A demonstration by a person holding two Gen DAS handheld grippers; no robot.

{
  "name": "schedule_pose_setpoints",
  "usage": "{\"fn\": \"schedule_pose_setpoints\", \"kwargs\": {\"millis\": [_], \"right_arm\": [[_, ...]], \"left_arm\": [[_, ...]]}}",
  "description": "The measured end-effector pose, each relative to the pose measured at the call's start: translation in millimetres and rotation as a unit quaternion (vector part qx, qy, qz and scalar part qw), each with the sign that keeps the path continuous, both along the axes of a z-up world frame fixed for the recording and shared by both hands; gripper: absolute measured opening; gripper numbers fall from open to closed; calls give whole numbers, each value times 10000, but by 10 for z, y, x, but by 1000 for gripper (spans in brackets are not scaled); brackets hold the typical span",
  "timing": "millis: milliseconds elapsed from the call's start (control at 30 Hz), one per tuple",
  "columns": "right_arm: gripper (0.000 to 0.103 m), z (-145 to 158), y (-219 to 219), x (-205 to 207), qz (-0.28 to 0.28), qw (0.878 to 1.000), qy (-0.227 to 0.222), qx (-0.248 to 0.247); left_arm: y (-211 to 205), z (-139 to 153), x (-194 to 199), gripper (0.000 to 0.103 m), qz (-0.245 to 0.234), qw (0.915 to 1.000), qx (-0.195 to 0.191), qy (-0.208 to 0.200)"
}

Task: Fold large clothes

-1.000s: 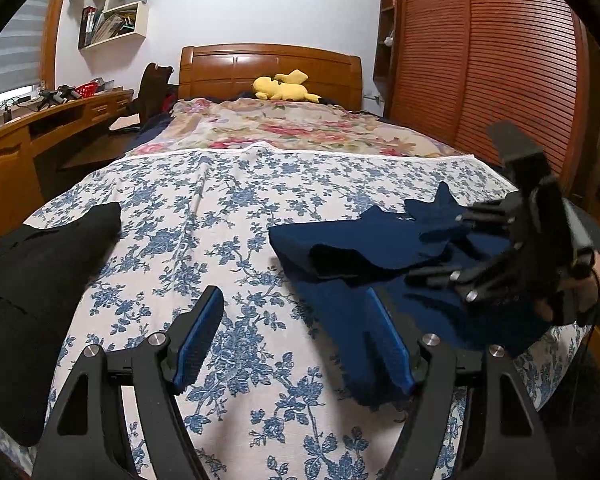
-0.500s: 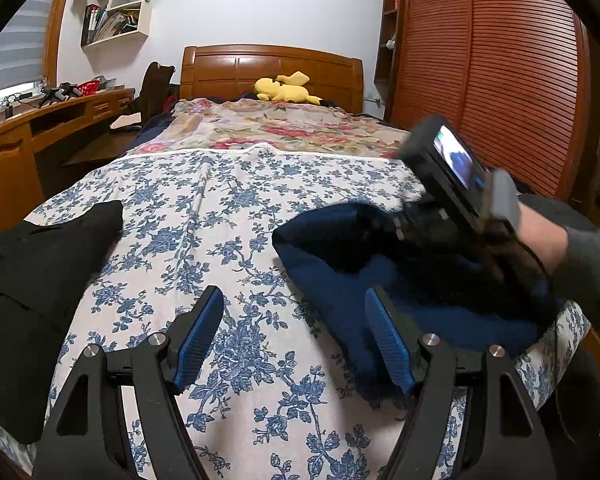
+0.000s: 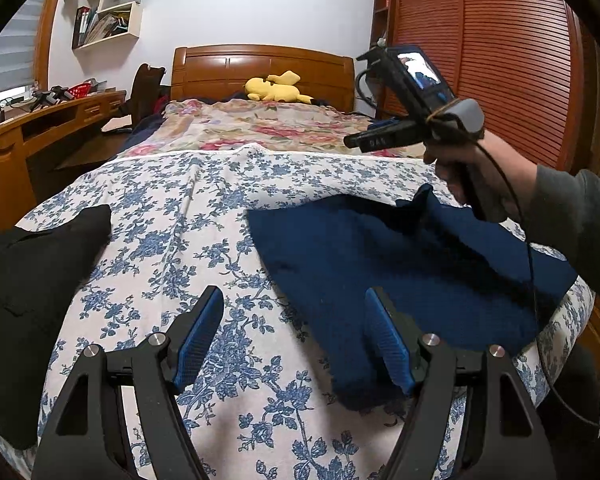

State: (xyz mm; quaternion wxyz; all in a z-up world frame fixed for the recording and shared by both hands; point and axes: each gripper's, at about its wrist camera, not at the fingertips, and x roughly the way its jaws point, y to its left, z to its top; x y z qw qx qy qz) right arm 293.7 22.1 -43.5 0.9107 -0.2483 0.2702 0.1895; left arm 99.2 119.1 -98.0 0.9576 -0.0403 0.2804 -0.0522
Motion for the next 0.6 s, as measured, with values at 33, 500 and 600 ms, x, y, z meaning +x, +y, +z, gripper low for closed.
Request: {"fn": "schedule_pose_setpoints", "kwargs": {"millis": [33, 500, 600], "right_arm": [[50, 14, -39, -13, 34, 10000, 6, 41], [50, -5, -1463, -267, 132, 9989, 392, 210], [50, -90, -1418, -340, 440, 9967, 667, 159]], "left_arm": [[-2, -1, 4, 74, -8, 10000, -3, 6], [-256, 34, 64, 74, -306, 9995, 18, -36], [-330, 42, 99, 74, -377, 9993, 18, -47]]}}
